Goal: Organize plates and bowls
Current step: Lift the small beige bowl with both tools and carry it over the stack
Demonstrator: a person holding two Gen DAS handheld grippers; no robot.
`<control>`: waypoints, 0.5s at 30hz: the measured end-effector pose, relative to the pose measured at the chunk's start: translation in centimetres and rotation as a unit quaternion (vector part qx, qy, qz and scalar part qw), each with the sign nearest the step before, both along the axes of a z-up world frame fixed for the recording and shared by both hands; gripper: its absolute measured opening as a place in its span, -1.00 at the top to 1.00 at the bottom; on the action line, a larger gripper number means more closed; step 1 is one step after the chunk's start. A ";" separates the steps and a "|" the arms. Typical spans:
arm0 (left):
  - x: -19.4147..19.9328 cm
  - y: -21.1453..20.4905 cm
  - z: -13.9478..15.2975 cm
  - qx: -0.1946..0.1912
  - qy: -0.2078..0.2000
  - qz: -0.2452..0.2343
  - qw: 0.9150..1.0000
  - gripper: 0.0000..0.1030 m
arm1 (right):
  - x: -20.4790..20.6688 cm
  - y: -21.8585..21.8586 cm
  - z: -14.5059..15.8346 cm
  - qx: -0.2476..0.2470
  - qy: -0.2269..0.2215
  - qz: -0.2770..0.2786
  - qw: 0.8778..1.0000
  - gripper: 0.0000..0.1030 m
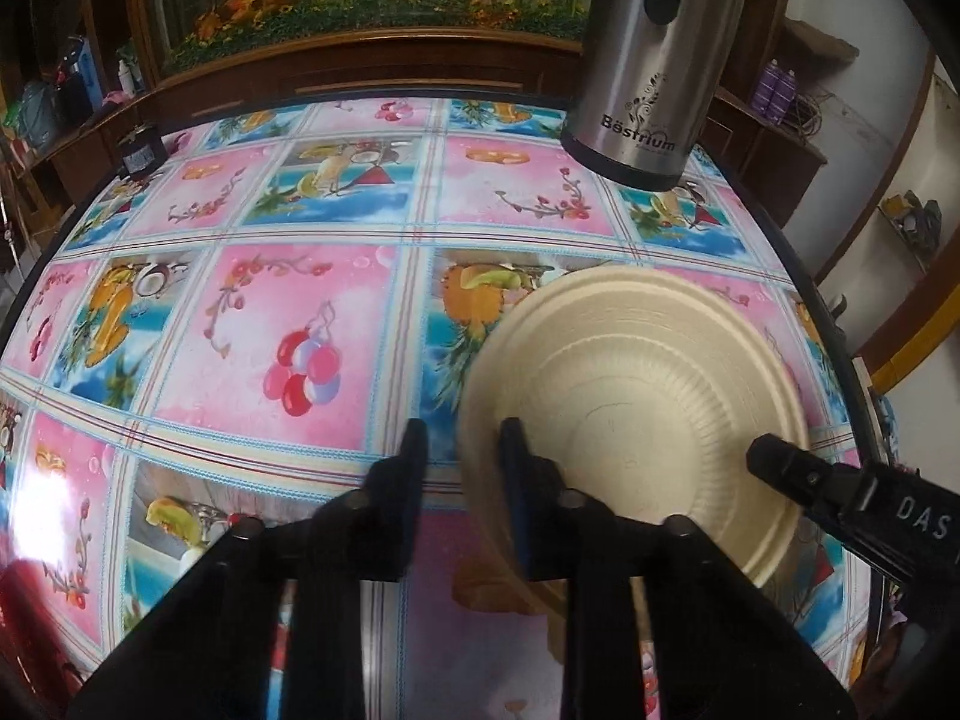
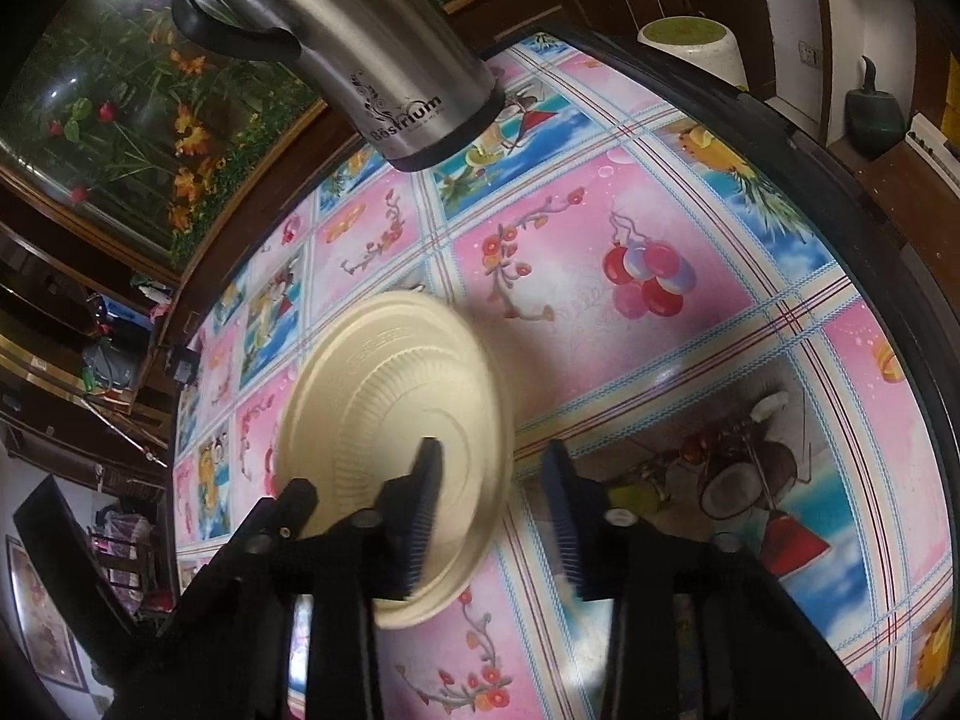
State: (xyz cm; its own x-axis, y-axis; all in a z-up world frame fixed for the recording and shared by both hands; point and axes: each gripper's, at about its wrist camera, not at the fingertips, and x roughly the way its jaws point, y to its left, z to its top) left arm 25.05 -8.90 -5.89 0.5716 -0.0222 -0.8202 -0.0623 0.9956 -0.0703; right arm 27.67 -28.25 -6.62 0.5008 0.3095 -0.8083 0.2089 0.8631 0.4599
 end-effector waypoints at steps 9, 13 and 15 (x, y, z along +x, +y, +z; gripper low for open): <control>-2.9 0.0 1.9 0.010 -0.029 -0.013 0.999 0.79 | -2.1 0.7 0.8 0.002 -0.016 0.017 1.000 0.81; -5.4 0.4 3.4 0.012 -0.049 -0.013 0.999 0.79 | -4.3 1.1 2.2 0.002 -0.035 0.020 0.999 0.81; -6.6 0.8 4.2 0.009 -0.060 -0.015 0.998 0.79 | -5.7 1.4 3.1 0.000 -0.048 0.022 0.999 0.81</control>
